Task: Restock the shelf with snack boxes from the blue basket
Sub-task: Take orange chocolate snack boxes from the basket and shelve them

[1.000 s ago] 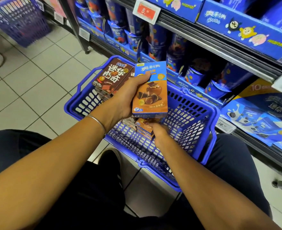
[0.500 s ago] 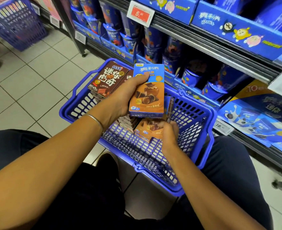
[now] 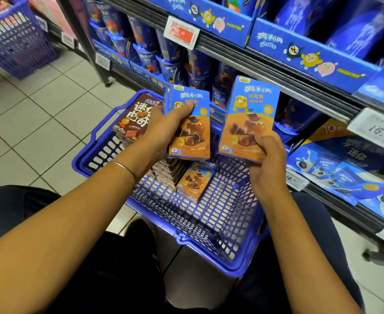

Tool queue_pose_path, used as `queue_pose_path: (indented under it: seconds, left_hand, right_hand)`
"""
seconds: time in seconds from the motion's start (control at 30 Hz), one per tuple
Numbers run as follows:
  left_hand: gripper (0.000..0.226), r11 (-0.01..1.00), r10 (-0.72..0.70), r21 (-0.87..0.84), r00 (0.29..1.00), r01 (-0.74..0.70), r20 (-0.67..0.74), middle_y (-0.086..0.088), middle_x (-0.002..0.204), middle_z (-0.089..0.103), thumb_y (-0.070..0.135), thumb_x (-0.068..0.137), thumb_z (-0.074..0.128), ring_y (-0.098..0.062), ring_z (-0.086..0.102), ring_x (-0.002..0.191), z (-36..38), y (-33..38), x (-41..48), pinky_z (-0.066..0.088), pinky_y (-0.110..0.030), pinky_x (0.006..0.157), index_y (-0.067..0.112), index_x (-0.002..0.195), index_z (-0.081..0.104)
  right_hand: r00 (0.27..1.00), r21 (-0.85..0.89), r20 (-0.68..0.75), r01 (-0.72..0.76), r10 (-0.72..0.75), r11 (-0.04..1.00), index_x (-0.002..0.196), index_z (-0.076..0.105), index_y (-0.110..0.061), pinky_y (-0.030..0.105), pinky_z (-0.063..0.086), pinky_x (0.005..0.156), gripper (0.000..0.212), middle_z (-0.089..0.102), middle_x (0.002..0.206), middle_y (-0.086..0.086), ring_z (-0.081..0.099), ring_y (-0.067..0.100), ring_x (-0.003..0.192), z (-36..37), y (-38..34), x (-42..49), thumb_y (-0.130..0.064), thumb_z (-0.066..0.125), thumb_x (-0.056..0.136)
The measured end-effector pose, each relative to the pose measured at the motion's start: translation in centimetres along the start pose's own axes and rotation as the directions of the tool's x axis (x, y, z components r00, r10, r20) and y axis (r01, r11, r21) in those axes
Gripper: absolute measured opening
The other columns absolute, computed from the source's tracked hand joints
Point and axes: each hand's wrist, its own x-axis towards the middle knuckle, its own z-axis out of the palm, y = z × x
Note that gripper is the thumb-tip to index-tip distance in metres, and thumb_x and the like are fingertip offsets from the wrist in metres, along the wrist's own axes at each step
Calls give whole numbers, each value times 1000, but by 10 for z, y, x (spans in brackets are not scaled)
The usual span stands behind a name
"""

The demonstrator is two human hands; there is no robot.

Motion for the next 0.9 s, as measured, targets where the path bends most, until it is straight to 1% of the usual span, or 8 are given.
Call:
queue_pose_path:
  seconds: [0.2,0.27,0.37,0.43,0.57,0.73,0.8,0.9]
  left_hand:
    - [40,1000,11,-5,1000,-11,9,-13,111,79,35,95,80,-25,78,77,6,-5,-6,64,-39,63,14,118,54]
    - [38,999,34,-4,999,-34,37,-12,110,80,38,98,76,-26,79,82,7,-5,-9,63,-37,64,11,121,61]
    - [59,999,27,21,997,-29,77,-16,116,79,53,100,66,-34,79,95,9,-4,-12,65,-39,69,5,136,64]
    - [65,995,44,88,995,-52,84,-15,110,80,61,101,58,-29,78,82,11,-4,-13,63,-34,62,4,131,69]
    - [71,984,85,149,991,-100,105,-3,85,81,69,102,46,-16,78,68,15,-9,-16,59,-26,55,5,115,74]
    - [99,988,-30,156,982,1,185,-2,120,80,93,82,37,-22,81,96,14,-4,-20,65,-38,80,22,148,57]
    - [101,988,-37,152,972,1,231,0,126,77,95,78,44,-22,80,102,13,-1,-25,64,-42,87,27,153,49]
    - [80,1000,-12,22,961,6,277,-4,125,78,60,87,75,-24,80,101,9,1,-27,64,-33,70,21,151,45]
  right_hand:
    - [983,-3,168,-79,78,997,104,61,-11,28,55,65,16,73,81,1,69,14,71,23,-1,-6,-4,49,96]
    - [978,-27,177,-111,114,994,107,62,-10,34,56,71,15,73,87,6,70,18,76,27,3,-7,-6,52,97]
    - [980,-74,150,-117,127,990,111,62,-10,37,56,77,16,74,91,7,71,19,81,27,10,-9,-9,58,96]
    - [983,-129,132,-115,132,985,114,62,-12,42,55,82,20,74,95,6,70,21,86,25,13,-10,-14,62,94]
    - [951,-121,184,-228,247,966,120,61,-20,42,60,67,23,76,102,3,74,19,86,25,15,-12,-20,61,97]
    - [937,-233,230,-211,265,949,127,60,-25,52,60,83,30,76,108,1,75,20,92,32,14,-12,-29,61,97]
    - [938,-263,214,-214,273,941,126,61,-26,58,58,88,29,77,105,1,75,21,90,34,12,-10,-30,61,97]
    - [936,-284,189,-237,297,929,127,62,-23,63,54,91,32,77,109,5,75,27,96,39,8,-8,-30,61,97]
